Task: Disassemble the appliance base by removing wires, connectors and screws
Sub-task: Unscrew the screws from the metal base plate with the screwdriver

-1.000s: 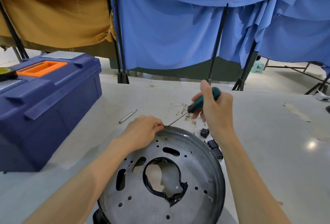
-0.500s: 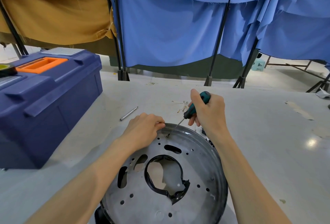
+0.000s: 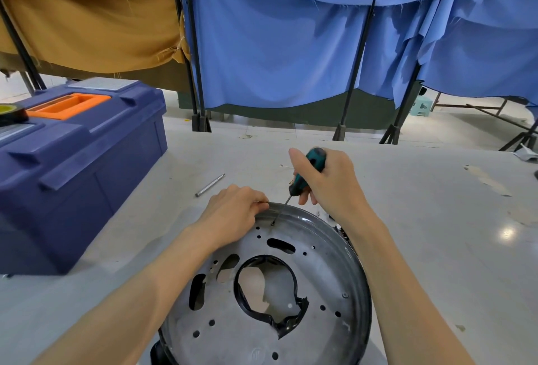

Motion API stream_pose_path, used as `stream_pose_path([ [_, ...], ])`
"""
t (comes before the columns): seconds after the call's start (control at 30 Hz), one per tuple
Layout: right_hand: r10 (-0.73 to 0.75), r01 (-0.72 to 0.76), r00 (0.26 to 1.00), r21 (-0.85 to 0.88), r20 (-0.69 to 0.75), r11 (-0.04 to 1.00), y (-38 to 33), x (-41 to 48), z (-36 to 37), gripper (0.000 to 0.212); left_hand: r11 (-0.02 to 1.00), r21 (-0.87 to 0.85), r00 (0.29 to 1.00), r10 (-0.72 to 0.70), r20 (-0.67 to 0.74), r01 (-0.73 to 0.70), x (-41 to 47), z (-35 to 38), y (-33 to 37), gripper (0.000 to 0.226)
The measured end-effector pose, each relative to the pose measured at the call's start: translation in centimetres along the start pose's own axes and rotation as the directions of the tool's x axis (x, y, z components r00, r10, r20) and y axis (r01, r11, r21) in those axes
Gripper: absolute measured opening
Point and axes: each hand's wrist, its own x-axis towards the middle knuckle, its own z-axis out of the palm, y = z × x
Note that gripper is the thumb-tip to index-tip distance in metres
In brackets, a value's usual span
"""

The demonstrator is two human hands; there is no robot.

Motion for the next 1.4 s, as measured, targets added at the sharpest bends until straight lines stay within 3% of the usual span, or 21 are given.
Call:
stream_pose_path([
  [0.13, 0.002, 0.010, 0.994, -0.113, 0.105, 0.994, -0.9, 0.0, 0.1, 0.047, 0.999, -0.051, 0.996, -0.003, 0.086, 0.008, 0.1, -0.3, -0.4, 0.027],
  [0.2, 0.009, 0.005, 0.994, -0.124, 0.112, 0.992, -0.9, 0.1, 0.1, 0.050, 0.976, -0.219, 0.994, 0.018, 0.112, 0.007, 0.0, -0.5, -0.3, 0.031],
  [0.3, 0.032, -0.015, 0.993, -0.142, 0.117, 0.990, -0.8, 0.1, 0.3, 0.046, 0.823, -0.560, 0.993, 0.119, -0.002, -0.100, -0.1, -1.3, 1.4, 0.032],
  [0.4, 0.042, -0.029, 0.990, -0.095, 0.136, 0.995, -0.7, 0.1, 0.4, 0.032, 0.682, -0.716, 0.988, 0.115, -0.099, -0.151, 0.0, -2.0, 3.5, 0.021],
  [0.53, 0.045, -0.029, 0.990, -0.123, 0.134, 0.992, -0.3, 0.1, 0.4, 0.031, 0.742, -0.649, 0.982, 0.069, -0.173, -0.167, 0.0, -1.6, 5.0, 0.022],
  [0.6, 0.031, -0.025, 0.998, -0.119, 0.052, 0.993, -0.3, 0.2, 0.5, 0.031, 0.774, -0.608, 0.976, 0.057, -0.210, -0.176, 0.0, -1.4, 5.2, 0.020],
  [0.7, -0.089, 0.077, 0.993, -0.144, -0.079, 0.987, -0.9, 0.2, 0.7, 0.033, 0.762, -0.629, 0.971, -0.001, -0.241, -0.156, 0.0, -1.3, 4.9, 0.014],
  [0.83, -0.152, 0.136, 0.981, -0.135, -0.119, 0.981, -1.6, 0.0, 1.0, 0.026, 0.748, -0.647, 0.964, -0.042, -0.263, -0.144, 0.0, -1.3, 4.4, 0.010],
  [1.07, -0.170, 0.160, 0.983, -0.124, -0.072, 0.979, -1.8, 0.1, 1.2, 0.024, 0.751, -0.649, 0.946, -0.110, -0.304, -0.121, 0.1, -0.9, 4.3, 0.010],
  [1.17, -0.166, 0.162, 0.986, -0.125, -0.023, 0.979, -2.0, 0.0, 1.4, 0.036, 0.774, -0.626, 0.928, -0.156, -0.339, -0.099, 0.0, -0.5, 4.3, 0.027],
  [1.27, -0.173, 0.173, 0.985, -0.099, 0.010, 0.980, -2.1, -0.1, 1.5, 0.046, 0.718, -0.690, 0.930, -0.190, -0.314, -0.086, 0.0, -0.7, 4.2, 0.030],
  [1.4, -0.192, 0.192, 0.981, -0.042, 0.003, 0.980, -2.2, -0.2, 1.6, 0.034, 0.686, -0.719, 0.936, -0.171, -0.308, -0.112, -0.1, -0.9, 3.9, 0.027],
])
